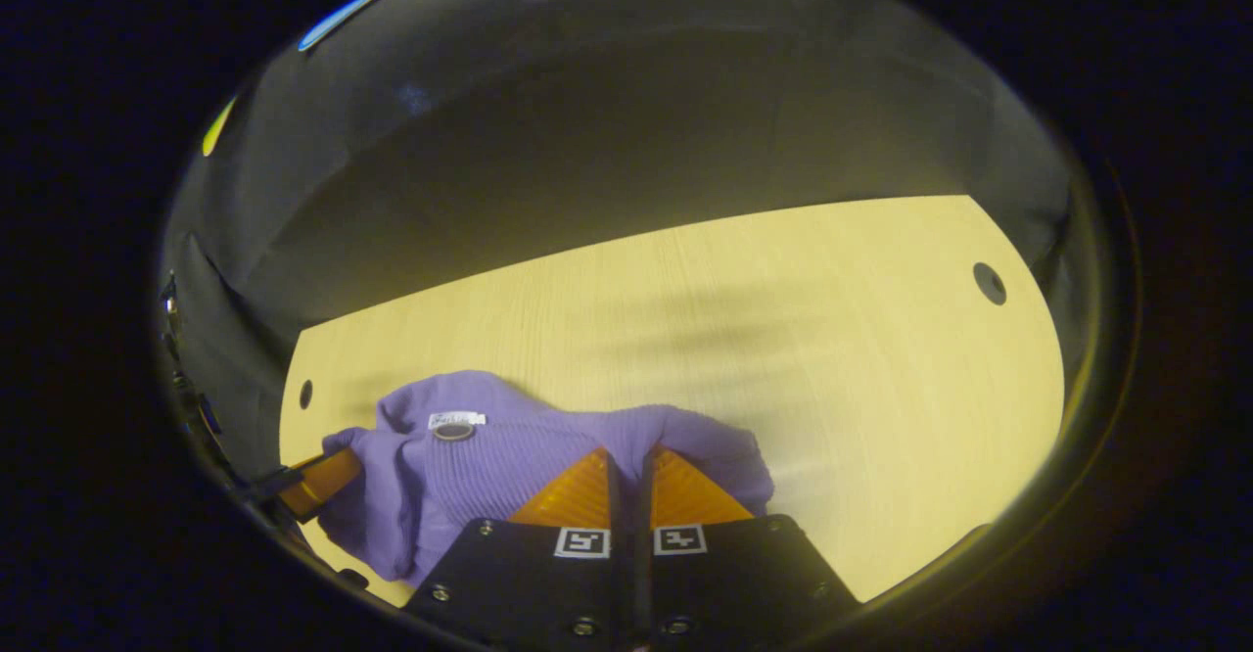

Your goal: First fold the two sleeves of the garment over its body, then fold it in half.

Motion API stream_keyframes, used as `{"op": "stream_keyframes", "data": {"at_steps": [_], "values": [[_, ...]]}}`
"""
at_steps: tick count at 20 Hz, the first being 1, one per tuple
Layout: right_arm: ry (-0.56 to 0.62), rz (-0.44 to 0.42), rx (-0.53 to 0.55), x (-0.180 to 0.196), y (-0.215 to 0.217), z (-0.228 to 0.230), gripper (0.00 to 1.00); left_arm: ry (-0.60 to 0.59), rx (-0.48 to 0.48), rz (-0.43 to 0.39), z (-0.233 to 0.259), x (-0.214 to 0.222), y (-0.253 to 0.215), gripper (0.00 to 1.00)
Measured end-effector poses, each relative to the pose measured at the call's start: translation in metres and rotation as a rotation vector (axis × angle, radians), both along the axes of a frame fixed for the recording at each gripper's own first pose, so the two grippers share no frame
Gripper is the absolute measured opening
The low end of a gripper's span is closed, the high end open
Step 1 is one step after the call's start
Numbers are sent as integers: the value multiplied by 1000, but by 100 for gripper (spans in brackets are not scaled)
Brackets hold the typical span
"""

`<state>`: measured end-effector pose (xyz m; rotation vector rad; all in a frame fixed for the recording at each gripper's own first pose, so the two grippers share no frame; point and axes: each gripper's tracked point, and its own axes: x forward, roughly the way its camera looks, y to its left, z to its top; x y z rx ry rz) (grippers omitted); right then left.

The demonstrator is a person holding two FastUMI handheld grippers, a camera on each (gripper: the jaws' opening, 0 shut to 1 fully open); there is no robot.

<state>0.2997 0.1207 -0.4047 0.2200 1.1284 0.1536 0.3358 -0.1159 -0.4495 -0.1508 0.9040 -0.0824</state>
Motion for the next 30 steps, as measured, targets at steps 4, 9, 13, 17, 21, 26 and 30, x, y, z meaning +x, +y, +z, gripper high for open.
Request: {"op": "stream_keyframes", "data": {"at_steps": [4,9,13,17,21,26,30], "values": [[2,22,-15,-2,5,-11,3,1,3,4,-7,2,-4,7],[17,32,1,-6,5,-17,7,-19,17,-2,-9,2,-3,11],[10,36,104,-8,20,-4,48,-14,47,-69,-10,1,-7,33],[-132,73,40,0,8,34,73,-82,-2,-68,26,-2,-17,69],[-318,96,9,-2,2,104,94,-243,-4,-69,98,-11,-12,100],[-521,99,4,-26,-9,206,94,-444,-41,-59,208,-43,-6,100],[-696,78,35,-62,-7,290,93,-604,-46,-56,298,-95,8,100]]}}
